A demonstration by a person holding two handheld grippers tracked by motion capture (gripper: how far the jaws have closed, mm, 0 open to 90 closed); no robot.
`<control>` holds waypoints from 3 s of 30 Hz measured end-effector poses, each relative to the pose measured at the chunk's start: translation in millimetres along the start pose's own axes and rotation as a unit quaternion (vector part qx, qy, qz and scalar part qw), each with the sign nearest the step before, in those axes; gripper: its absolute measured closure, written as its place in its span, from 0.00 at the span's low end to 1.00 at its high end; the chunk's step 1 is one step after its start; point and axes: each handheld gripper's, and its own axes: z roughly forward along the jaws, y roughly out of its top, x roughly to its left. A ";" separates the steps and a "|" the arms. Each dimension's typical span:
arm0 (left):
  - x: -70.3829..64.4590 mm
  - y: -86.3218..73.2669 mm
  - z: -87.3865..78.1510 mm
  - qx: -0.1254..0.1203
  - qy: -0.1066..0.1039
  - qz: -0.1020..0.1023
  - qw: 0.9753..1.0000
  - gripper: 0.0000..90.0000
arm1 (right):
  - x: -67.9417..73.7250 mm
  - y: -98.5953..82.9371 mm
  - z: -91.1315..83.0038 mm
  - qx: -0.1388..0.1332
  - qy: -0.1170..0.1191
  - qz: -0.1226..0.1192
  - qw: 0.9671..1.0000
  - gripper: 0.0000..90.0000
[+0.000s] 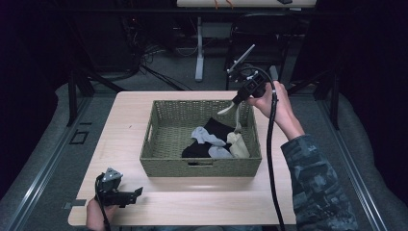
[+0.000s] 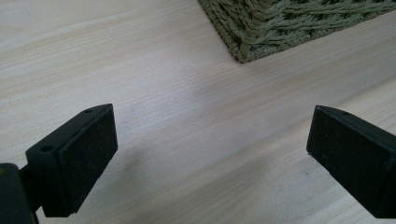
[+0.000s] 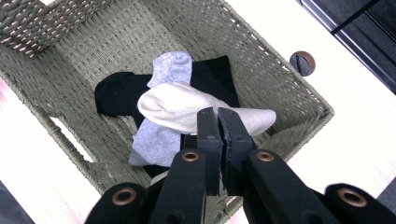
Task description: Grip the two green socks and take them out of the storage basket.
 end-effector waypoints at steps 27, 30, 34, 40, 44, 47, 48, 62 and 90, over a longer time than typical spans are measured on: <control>0.1 0.0 -0.5 -0.001 0.001 0.001 1.000 0.02 | -46.4 -50.0 -56.3 -0.022 -0.040 0.049 0.998 0.98; 0.1 0.0 -0.4 0.000 0.002 0.000 1.000 0.02 | -54.0 -62.7 -58.9 -0.020 -0.049 0.057 0.997 0.98; -0.1 0.1 -0.2 0.000 0.002 0.000 1.000 0.02 | -63.6 -79.9 -59.5 -0.019 -0.066 0.075 0.995 0.98; 0.5 0.1 -0.1 0.001 0.001 -0.001 1.000 0.02 | -78.2 -104.9 -53.6 -0.012 -0.074 0.099 0.992 0.98; 0.3 0.0 0.0 0.001 0.003 -0.001 1.000 0.02 | -85.1 -117.8 -42.9 -0.005 -0.073 0.112 0.991 0.98; 0.5 0.0 -0.1 0.001 0.002 -0.001 1.000 0.02 | -88.9 -126.8 -32.7 0.000 -0.079 0.118 0.990 0.98; 0.5 0.0 -0.1 0.001 0.002 -0.001 1.000 0.02 | -89.5 -128.9 -29.7 -0.001 -0.079 0.122 0.989 0.98; 0.2 -0.2 0.2 0.001 0.003 -0.001 1.000 0.02 | -95.5 -164.8 38.0 0.046 -0.069 0.141 0.987 0.98; 0.5 -0.2 -0.3 0.000 0.003 -0.001 1.000 0.02 | -100.8 -183.2 111.9 0.081 -0.022 0.167 0.982 0.71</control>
